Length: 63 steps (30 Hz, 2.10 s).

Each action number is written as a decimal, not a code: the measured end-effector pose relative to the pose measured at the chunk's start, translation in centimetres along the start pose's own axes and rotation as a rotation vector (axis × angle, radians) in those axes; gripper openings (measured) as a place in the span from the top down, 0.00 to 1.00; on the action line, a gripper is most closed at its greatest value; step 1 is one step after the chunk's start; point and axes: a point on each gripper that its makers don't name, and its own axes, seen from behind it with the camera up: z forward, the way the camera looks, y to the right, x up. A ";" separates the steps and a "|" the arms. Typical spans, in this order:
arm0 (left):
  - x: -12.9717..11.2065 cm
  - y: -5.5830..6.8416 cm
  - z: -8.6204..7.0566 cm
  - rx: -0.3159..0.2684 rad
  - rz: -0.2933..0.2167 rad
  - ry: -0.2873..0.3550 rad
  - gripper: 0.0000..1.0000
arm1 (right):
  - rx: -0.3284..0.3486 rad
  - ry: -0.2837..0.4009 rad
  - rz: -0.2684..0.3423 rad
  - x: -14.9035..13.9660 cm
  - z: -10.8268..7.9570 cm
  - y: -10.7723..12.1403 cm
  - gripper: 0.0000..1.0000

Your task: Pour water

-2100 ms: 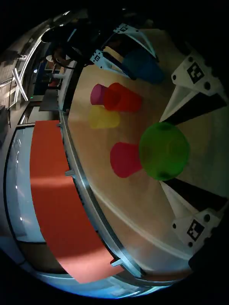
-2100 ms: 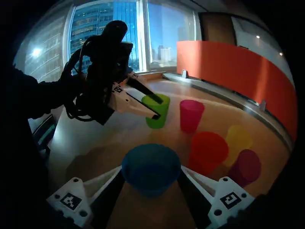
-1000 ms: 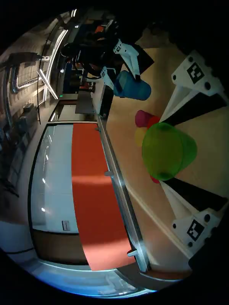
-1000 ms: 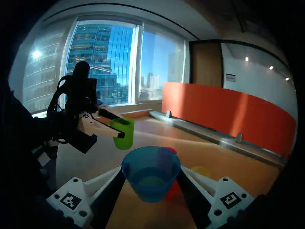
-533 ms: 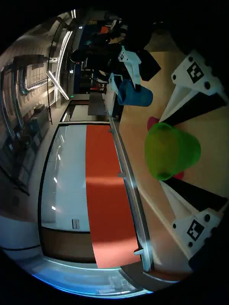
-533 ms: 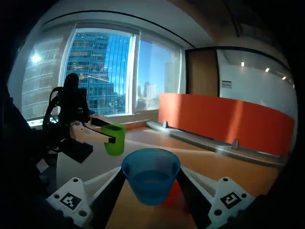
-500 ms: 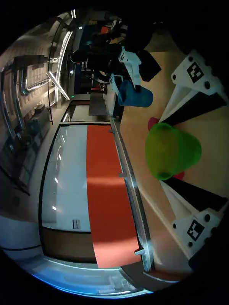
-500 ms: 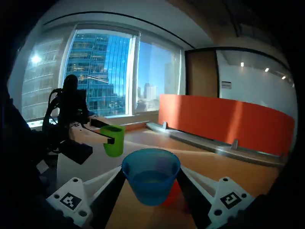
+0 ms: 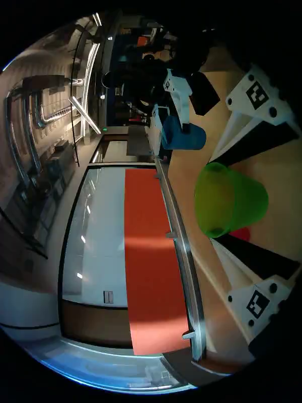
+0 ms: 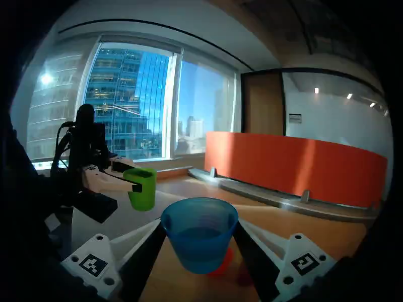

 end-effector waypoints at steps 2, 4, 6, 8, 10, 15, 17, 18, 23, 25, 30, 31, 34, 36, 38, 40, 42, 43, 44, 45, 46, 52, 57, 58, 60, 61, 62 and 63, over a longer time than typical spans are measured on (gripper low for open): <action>0.1 0.2 0.0 -0.006 0.000 0.001 0.11 | 0.004 0.004 0.003 0.2 0.1 0.0 0.09; 0.1 0.4 0.1 -0.011 0.003 0.001 0.11 | 0.008 0.008 0.004 0.3 0.1 0.0 0.09; 0.1 0.6 0.2 -0.015 0.006 0.001 0.11 | 0.010 0.012 0.003 0.5 0.2 0.1 0.09; 0.1 0.8 0.3 -0.017 0.009 0.001 0.11 | 0.012 0.014 -0.003 0.8 0.2 0.1 0.09; 0.1 1.0 0.3 -0.022 0.010 0.002 0.11 | 0.013 0.017 -0.009 1.1 0.3 0.1 0.09; 0.0 1.6 0.3 -0.033 0.011 0.007 0.11 | 0.021 0.028 -0.023 2.2 0.5 0.1 0.09; -0.1 1.8 0.3 -0.036 0.014 0.009 0.11 | 0.024 0.032 -0.029 2.6 0.6 0.0 0.09; -0.1 1.9 0.3 -0.038 0.016 0.010 0.11 | 0.026 0.035 -0.032 2.9 0.6 0.0 0.09; 0.1 2.5 0.3 -0.045 0.027 0.016 0.11 | 0.032 0.044 -0.052 4.0 1.0 -0.1 0.09; 0.2 2.9 0.3 -0.049 0.030 0.021 0.11 | 0.034 0.048 -0.059 4.4 1.2 -0.1 0.09; 0.5 3.7 0.1 -0.061 0.028 0.031 0.11 | 0.043 0.060 -0.082 5.4 1.8 -0.4 0.09; 0.5 3.9 0.1 -0.063 0.027 0.031 0.11 | 0.046 0.062 -0.089 5.7 1.9 -0.5 0.09; 0.4 4.2 0.1 -0.069 0.026 0.031 0.11 | 0.054 0.067 -0.115 6.3 2.3 -0.8 0.09; 0.3 4.5 0.1 -0.074 0.025 0.030 0.11 | 0.061 0.069 -0.137 6.7 2.5 -1.0 0.09; 0.4 4.8 0.2 -0.078 0.026 0.030 0.11 | 0.065 0.070 -0.164 7.1 2.8 -1.2 0.09; 0.4 5.0 0.2 -0.083 0.027 0.031 0.11 | 0.069 0.071 -0.194 7.5 3.1 -1.4 0.09; 0.4 5.2 0.3 -0.087 0.028 0.033 0.11 | 0.073 0.073 -0.225 8.0 3.3 -1.5 0.09; 0.4 5.4 0.3 -0.089 0.029 0.032 0.11 | 0.075 0.073 -0.240 8.2 3.5 -1.6 0.09; 0.4 5.5 0.3 -0.091 0.029 0.032 0.11 | 0.076 0.073 -0.254 8.4 3.6 -1.7 0.09; 0.4 5.6 0.4 -0.094 0.029 0.032 0.11 | 0.078 0.073 -0.270 8.6 3.7 -1.7 0.09; 0.3 5.7 0.5 -0.096 0.029 0.030 0.11 | 0.079 0.073 -0.284 8.7 3.8 -1.8 0.09; 0.0 6.1 1.0 -0.106 0.029 0.024 0.11 | 0.085 0.075 -0.380 9.6 4.6 -2.0 0.09; 0.0 6.2 1.4 -0.109 0.027 0.024 0.11 | 0.087 0.080 -0.467 10.3 5.1 -2.4 0.09; 0.0 6.2 1.4 -0.109 0.026 0.025 0.11 | 0.084 0.081 -0.484 10.4 5.2 -2.4 0.09; 0.0 6.3 1.6 -0.108 0.025 0.027 0.11 | 0.078 0.082 -0.518 10.6 5.4 -2.4 0.09; 0.0 6.3 1.6 -0.109 0.025 0.027 0.11 | 0.077 0.083 -0.535 10.8 5.5 -2.4 0.09; 0.0 6.4 1.7 -0.110 0.025 0.027 0.11 | 0.076 0.084 -0.552 10.9 5.6 -2.4 0.09; 0.0 6.4 1.7 -0.111 0.025 0.027 0.11 | 0.074 0.084 -0.570 11.0 5.6 -2.4 0.09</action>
